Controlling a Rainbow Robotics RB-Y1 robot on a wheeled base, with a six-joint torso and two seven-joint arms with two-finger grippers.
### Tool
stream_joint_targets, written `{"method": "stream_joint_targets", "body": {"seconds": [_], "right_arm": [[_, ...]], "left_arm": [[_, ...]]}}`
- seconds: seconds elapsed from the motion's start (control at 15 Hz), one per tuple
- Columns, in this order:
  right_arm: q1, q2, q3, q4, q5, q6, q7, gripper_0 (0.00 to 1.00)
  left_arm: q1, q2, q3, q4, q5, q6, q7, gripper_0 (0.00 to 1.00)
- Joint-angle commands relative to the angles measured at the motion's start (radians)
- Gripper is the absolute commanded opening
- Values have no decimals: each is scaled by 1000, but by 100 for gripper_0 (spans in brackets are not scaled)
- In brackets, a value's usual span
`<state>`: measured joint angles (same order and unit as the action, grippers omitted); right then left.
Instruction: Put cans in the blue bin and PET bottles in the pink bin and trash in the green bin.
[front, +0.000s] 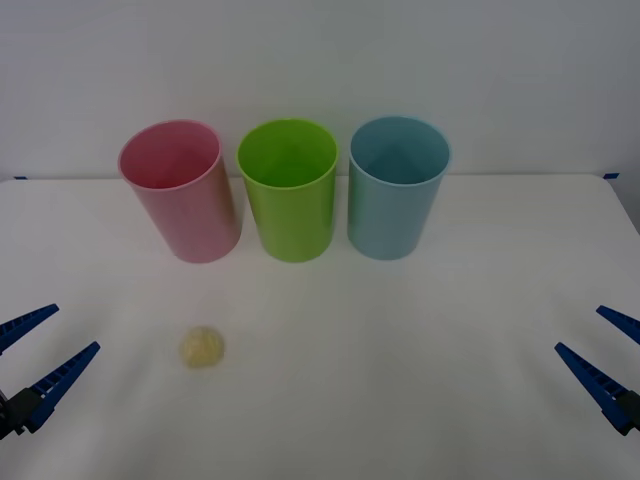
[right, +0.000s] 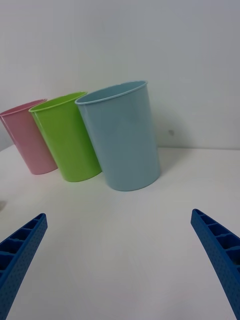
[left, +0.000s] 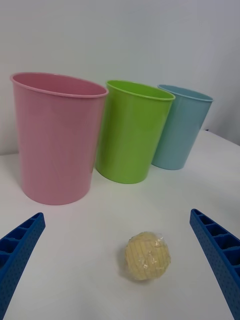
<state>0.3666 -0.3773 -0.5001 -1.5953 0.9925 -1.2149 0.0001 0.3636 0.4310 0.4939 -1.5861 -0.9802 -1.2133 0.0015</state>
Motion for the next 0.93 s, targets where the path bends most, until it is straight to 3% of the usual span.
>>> {"method": "stream_joint_targets", "body": {"seconds": [0.07, 0.93], "right_arm": [[0, 0, 0, 0, 0, 0, 0, 100], [0, 0, 0, 0, 0, 0, 0, 100]], "left_arm": [[0, 0, 0, 0, 0, 0, 0, 100], [0, 0, 0, 0, 0, 0, 0, 100]]}}
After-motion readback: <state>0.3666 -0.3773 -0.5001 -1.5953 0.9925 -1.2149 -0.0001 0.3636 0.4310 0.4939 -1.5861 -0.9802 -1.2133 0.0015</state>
